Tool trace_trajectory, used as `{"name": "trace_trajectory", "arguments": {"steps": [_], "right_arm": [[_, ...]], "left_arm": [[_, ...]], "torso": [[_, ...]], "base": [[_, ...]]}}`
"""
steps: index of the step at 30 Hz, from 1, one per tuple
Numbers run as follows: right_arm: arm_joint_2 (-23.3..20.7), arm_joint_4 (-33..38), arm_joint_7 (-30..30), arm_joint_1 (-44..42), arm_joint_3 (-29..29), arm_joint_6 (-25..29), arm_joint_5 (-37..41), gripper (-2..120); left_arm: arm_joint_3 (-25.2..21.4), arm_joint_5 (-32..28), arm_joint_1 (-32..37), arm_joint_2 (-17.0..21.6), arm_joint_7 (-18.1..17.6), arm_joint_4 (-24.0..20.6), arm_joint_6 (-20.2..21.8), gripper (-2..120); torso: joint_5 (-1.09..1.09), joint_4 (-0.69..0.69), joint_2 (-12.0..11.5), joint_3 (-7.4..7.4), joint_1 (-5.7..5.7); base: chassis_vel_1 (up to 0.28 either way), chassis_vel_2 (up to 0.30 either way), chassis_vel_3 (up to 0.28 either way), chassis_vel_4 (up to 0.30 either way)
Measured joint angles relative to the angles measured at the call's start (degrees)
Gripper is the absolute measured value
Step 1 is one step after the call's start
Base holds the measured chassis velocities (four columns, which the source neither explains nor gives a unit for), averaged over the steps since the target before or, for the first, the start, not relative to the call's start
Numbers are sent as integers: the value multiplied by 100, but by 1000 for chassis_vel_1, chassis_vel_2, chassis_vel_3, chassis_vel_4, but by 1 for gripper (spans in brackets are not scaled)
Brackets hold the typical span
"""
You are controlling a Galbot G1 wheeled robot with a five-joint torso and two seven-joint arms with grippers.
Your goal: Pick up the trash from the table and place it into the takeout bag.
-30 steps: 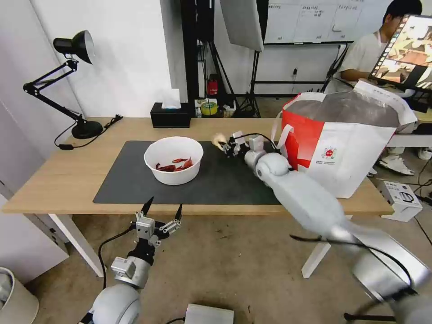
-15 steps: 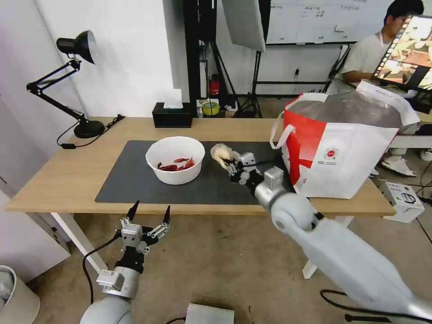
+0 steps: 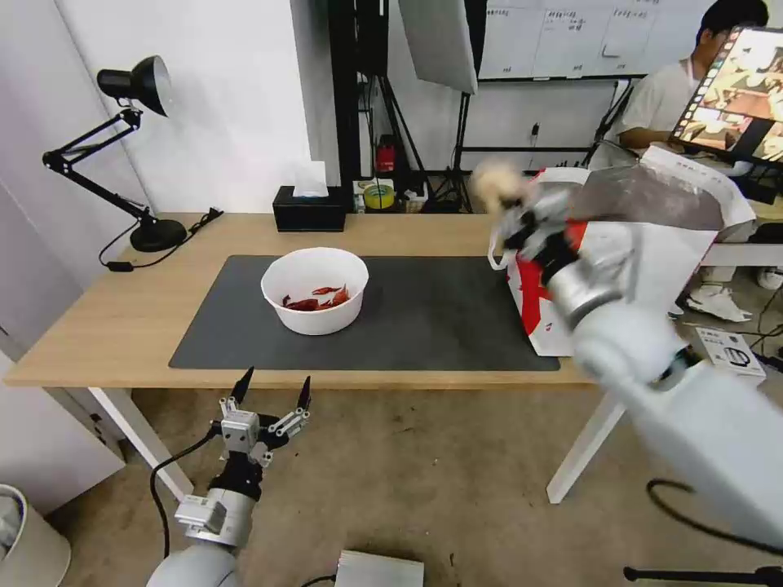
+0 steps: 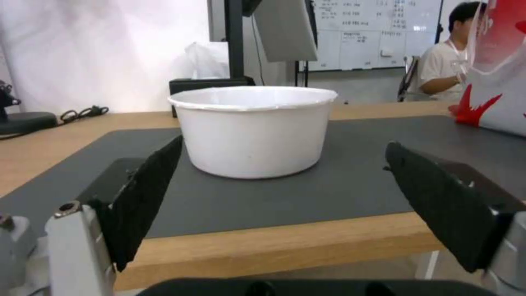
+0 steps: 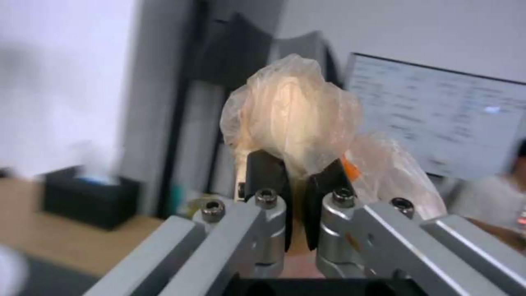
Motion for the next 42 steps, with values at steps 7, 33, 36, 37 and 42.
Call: {"name": "trace_trajectory", "arguments": {"steps": [7, 33, 36, 37, 42], "right_arm": [[-265, -332, 688, 204, 195, -517, 688, 3], [-269, -964, 1022, 167, 363, -1063, 2012, 46], [-290, -965, 1015, 161, 364, -1060, 2012, 61], [-290, -965, 1015, 161, 364, -1060, 2012, 61], [-314, -978, 1008, 167, 367, -1054, 2019, 78]], "left_arm": [[33, -1, -19, 9, 20, -29, -3, 100], [95, -208, -95, 174, 42, -112, 26, 100], [100, -206, -99, 172, 46, -107, 27, 100], [100, -206, -99, 172, 46, -107, 27, 100], [92, -203, -89, 176, 49, -115, 28, 100]], "torso": [[0, 0, 0, 0, 0], [-2, 0, -1, 0, 1], [-2, 0, 0, 0, 1], [-2, 0, 0, 0, 1], [-1, 0, 0, 0, 0]], "base": [[0, 0, 0, 0], [0, 0, 0, 0], [0, 0, 0, 0], [0, 0, 0, 0], [0, 0, 0, 0]]}}
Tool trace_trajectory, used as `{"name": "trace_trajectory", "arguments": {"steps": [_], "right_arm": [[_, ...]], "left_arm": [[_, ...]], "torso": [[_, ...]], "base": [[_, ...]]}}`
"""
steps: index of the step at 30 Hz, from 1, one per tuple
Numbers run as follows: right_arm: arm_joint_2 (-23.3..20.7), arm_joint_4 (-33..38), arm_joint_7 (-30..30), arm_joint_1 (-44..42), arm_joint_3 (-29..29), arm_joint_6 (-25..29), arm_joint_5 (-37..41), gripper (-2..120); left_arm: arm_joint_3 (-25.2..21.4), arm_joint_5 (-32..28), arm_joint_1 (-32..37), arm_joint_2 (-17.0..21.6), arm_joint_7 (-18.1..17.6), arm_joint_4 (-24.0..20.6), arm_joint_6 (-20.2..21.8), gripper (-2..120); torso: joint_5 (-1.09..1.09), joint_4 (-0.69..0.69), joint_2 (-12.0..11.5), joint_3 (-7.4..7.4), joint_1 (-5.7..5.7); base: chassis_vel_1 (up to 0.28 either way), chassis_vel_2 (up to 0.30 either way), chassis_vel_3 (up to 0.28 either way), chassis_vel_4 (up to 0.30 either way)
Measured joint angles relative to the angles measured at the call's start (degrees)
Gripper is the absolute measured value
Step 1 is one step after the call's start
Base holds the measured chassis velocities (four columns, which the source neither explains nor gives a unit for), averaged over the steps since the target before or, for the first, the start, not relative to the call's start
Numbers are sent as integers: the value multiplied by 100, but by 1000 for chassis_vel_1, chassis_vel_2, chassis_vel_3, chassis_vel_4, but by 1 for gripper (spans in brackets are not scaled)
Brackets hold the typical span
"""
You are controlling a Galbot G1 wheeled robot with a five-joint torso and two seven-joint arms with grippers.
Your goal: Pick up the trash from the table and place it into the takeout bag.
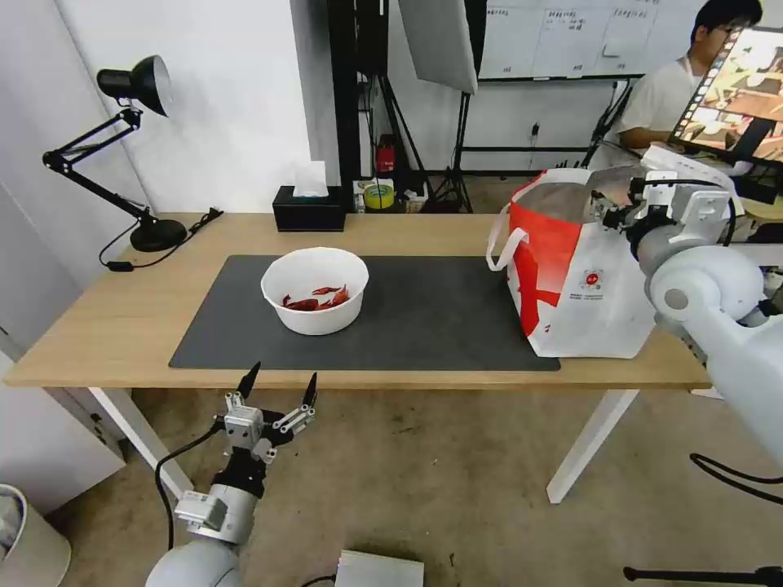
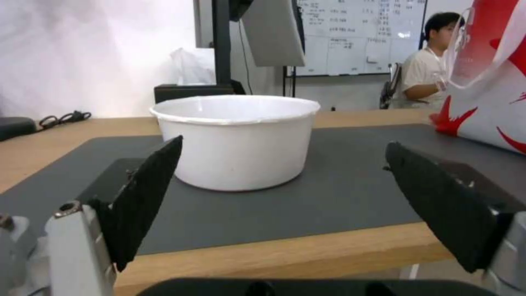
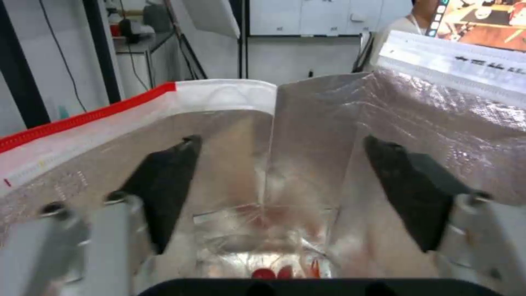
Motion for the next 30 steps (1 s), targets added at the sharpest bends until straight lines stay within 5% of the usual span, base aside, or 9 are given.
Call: {"name": "trace_trajectory", "arguments": {"steps": [8, 11, 19, 30], "right_arm": [[-36, 89, -203, 3, 33, 213, -7, 100], [-87, 237, -1610, -68, 32, 1269, 57, 100], [-181, 657, -2998, -466, -358, 2108, -111, 100], [259, 855, -3001, -2364, -216, 3003, -1323, 100]], "left_arm": [[-32, 7, 29, 3, 3, -49, 1, 100], [-43, 9, 25, 4, 5, -73, 1, 100], [-158, 2, 52, -21, 6, -69, -16, 100], [-275, -68, 53, 11, 14, -86, -34, 100]], "torso": [[0, 0, 0, 0, 0], [-1, 0, 0, 0, 0], [-2, 0, 0, 0, 0], [-1, 0, 0, 0, 0]], "base": [[0, 0, 0, 0], [0, 0, 0, 0], [0, 0, 0, 0], [0, 0, 0, 0]]}}
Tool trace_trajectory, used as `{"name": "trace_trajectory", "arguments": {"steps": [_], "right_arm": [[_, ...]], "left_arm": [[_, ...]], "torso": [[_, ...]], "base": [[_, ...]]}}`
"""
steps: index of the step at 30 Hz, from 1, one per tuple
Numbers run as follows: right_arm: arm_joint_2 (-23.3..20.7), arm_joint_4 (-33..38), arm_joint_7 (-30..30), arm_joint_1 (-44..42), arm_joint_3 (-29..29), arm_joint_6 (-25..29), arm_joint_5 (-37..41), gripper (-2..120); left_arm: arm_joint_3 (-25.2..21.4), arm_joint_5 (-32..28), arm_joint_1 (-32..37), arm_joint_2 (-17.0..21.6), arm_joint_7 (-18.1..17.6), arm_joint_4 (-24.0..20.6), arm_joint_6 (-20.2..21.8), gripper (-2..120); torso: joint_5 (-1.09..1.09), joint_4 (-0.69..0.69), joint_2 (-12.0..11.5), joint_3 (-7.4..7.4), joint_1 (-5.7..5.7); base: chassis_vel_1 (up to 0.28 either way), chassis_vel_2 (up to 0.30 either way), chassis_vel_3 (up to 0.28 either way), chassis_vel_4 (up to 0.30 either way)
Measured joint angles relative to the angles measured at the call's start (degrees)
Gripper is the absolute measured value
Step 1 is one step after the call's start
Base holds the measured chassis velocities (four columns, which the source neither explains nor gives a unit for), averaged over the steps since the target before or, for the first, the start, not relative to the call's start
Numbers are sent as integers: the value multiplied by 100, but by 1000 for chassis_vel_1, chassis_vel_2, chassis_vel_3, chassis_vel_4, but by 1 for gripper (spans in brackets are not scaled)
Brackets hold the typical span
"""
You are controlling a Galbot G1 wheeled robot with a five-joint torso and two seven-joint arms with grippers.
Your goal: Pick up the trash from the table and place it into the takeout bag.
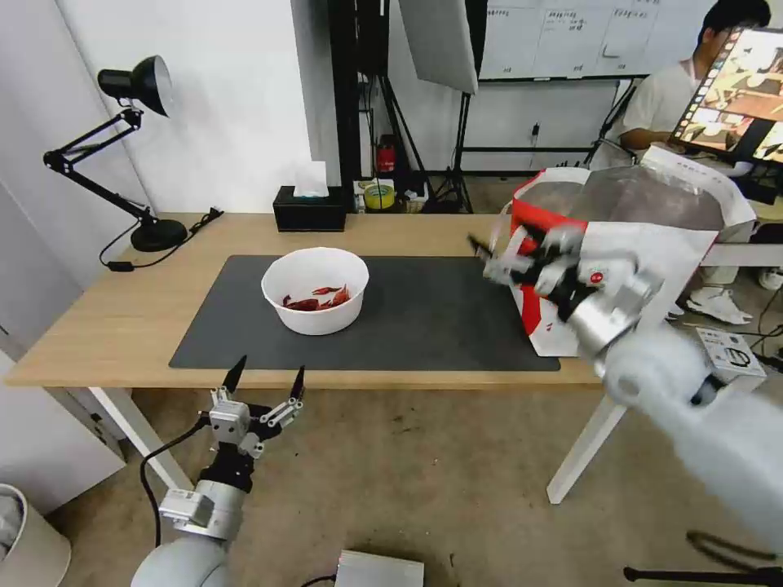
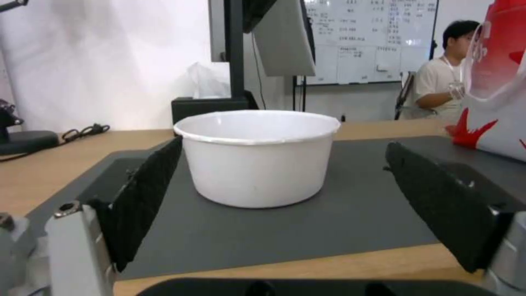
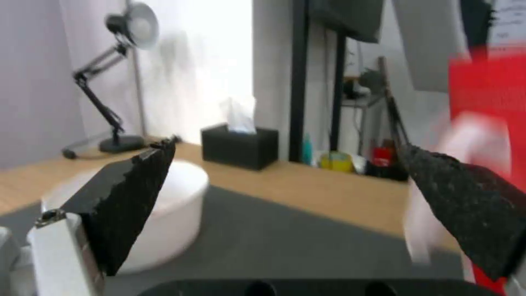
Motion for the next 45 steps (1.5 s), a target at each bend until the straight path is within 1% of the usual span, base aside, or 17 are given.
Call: {"name": "trace_trajectory", "arguments": {"steps": [2, 3, 6, 7, 8, 11, 15, 19, 27, 41, 43, 45], "right_arm": [[187, 38, 149, -593, 142, 232, -445, 100], [187, 38, 149, -593, 142, 232, -445, 100], [462, 91, 433, -1349, 285, 412, -1016, 100], [462, 91, 433, -1349, 285, 412, -1016, 100], [605, 101, 543, -1645, 332, 451, -1270, 100], [831, 54, 705, -2007, 376, 509, -1689, 100], [970, 39, 867, -2181, 383, 517, -1952, 100], [1028, 49, 969, -2267, 382, 502, -2041, 100], [1065, 83, 1093, -2300, 392, 454, -2075, 100], [1058, 83, 1096, -2296, 402, 407, -2060, 100], [1057, 83, 1095, -2293, 402, 406, -2058, 100], [1057, 83, 1094, -2291, 402, 405, -2056, 100]], "left_arm": [[12, 0, -2, -10, 3, 25, -4, 100], [12, 0, -2, -10, 3, 25, -4, 100], [34, 5, -8, -19, 12, 54, -10, 100], [34, 5, -8, -19, 12, 54, -10, 100], [45, 7, -13, -21, 16, 65, -12, 100], [60, 11, -20, -18, 22, 79, -16, 100], [67, 17, -15, -15, 27, 80, -23, 100], [69, 27, 12, -26, 41, 80, -44, 100], [83, 36, 27, -33, 60, 88, -63, 100], [94, 39, 24, -61, 79, 107, -68, 100], [74, -51, -52, 37, 48, 78, -25, 100], [-9, -289, -278, 242, -90, -20, 193, 100]], "torso": [[0, 0, 0, 0, 0], [0, 0, 0, 0, 0], [1, -1, 0, 0, 0], [1, -1, 0, 0, 0], [0, -2, 0, 0, 0], [1, -2, 0, -1, -1], [0, 0, 0, 0, 0], [0, -1, 0, 0, -1], [0, 0, 0, 0, 0], [0, 0, 0, 1, 0], [0, 1, 0, 0, 0], [0, 0, 0, 0, 0]], "base": [[0, 0, 0, 0], [0, 0, 0, 0], [0, 0, 0, 0], [0, 0, 0, 0], [0, 0, 0, 0], [0, 0, 0, 0], [0, 0, 0, 0], [0, 0, 0, 0], [0, 0, 0, 0], [0, 0, 0, 0], [0, 0, 0, 0], [0, 0, 0, 0]]}}
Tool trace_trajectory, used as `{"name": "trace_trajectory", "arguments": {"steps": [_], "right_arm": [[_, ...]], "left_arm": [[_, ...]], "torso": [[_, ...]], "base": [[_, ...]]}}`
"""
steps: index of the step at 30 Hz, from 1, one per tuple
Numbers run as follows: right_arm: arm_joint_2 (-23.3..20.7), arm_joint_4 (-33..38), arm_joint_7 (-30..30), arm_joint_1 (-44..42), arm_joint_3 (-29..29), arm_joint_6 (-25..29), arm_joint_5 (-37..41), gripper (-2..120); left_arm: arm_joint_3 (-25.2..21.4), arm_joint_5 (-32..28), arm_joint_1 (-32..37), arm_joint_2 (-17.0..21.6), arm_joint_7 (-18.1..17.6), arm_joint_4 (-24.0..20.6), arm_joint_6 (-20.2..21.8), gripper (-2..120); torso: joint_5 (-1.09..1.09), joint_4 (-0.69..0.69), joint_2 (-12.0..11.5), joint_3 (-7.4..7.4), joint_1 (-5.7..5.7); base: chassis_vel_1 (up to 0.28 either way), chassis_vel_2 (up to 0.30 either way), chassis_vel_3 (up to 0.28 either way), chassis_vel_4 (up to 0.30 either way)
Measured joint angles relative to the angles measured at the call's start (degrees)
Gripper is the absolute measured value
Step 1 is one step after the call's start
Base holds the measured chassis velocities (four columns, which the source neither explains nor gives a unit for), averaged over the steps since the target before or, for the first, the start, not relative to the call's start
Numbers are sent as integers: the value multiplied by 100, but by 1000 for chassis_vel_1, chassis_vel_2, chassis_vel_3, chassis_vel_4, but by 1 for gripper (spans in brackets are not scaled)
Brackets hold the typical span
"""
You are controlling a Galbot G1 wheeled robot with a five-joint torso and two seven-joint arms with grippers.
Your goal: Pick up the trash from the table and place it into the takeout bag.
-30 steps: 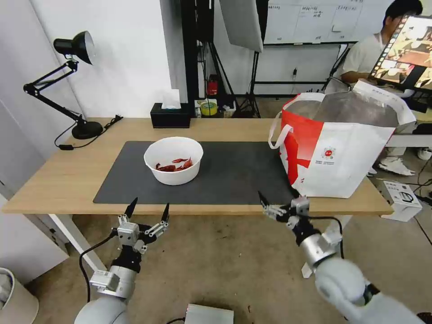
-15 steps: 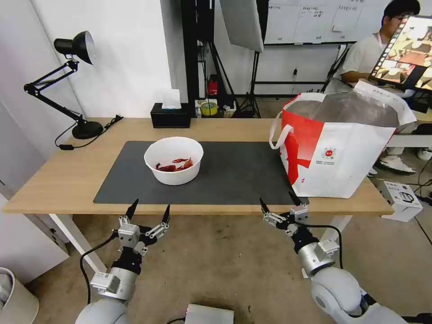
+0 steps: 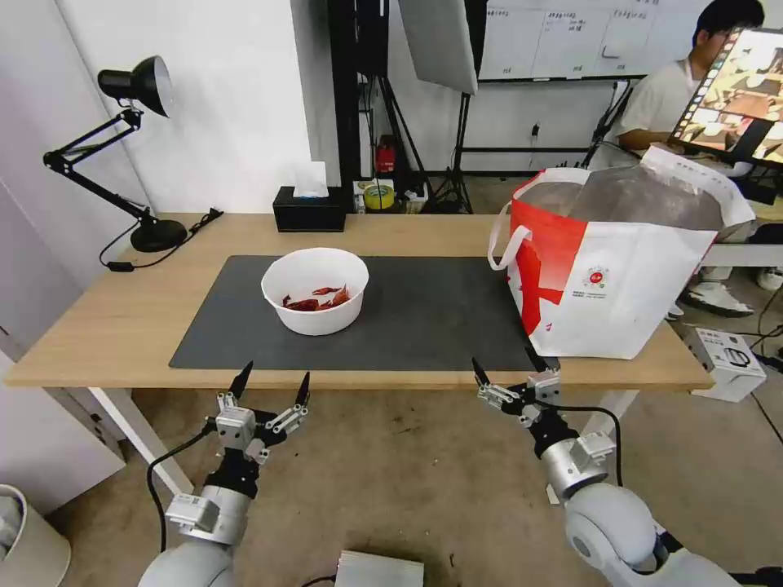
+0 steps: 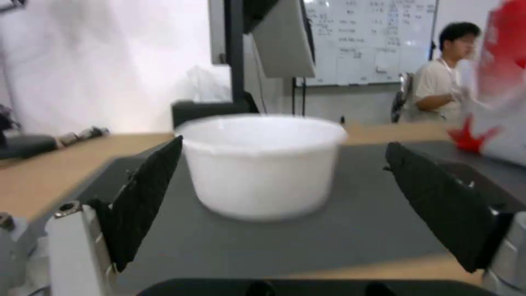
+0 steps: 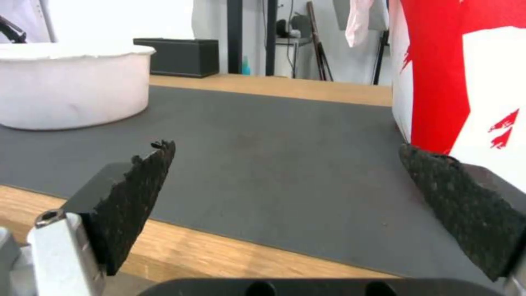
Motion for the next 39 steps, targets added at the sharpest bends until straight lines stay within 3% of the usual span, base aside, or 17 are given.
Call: {"name": "trace_trajectory", "arguments": {"steps": [4, 9, 11, 12, 16, 19, 25, 29, 31, 36, 39], "right_arm": [[0, 1, -1, 2, 0, -1, 2, 100], [-3, 3, -3, 4, -1, -2, 6, 100], [-3, 3, -4, 5, -1, -3, 7, 100], [-3, 3, -4, 5, -1, -3, 7, 100], [-4, 3, -5, 6, -2, -3, 9, 100], [-4, 3, -7, 7, -3, -3, 10, 100], [-4, 3, -9, 9, -3, -4, 12, 100], [-4, 3, -9, 10, -3, -4, 12, 100], [-5, 3, -9, 10, -3, -4, 12, 100], [-5, 2, -10, 11, -3, -3, 13, 100], [-5, 3, -10, 11, -3, -3, 13, 100]], "left_arm": [[-80, -343, -311, 232, -142, -79, 309, 100], [-31, -1470, -1343, 1077, -640, -100, 1159, 100], [143, -1997, -1872, 1413, -783, 102, 1540, 100], [143, -1997, -1872, 1413, -783, 102, 1540, 100], [552, -2712, -2540, 1711, -960, 359, 1919, 100], [1225, -3293, -3249, 2010, -1258, 606, 2389, 100], [1932, -4057, -4317, 2142, -1353, 1053, 2661, 100], [2277, -4621, -5008, 2116, -1353, 1394, 3048, 100], [2595, -5008, -5552, 2060, -1355, 1742, 3483, 100], [3109, -5209, -6331, 1887, -1451, 2340, 3916, 100], [3483, -5317, -6862, 1698, -1713, 2756, 4343, 100]], "torso": [[0, 0, 0, 0, 1], [0, 0, 0, 1, 1], [1, -1, 0, 1, 1], [1, -1, 0, 1, 1], [0, 0, -1, 1, 1], [0, 0, -1, 1, 1], [1, 0, -1, 1, 1], [1, -1, -1, 1, 1], [0, 0, -1, 1, 1], [1, 0, -1, 1, 1], [1, -1, -1, 1, 2]], "base": [[0, 0, 0, 0], [0, 0, 0, 0], [0, 0, 0, 0], [0, 0, 0, 0], [0, 0, 0, 0], [0, 0, 0, 0], [0, 0, 0, 0], [0, 0, 0, 0], [0, 0, 0, 0], [0, 0, 0, 0], [0, 0, 0, 0]]}}
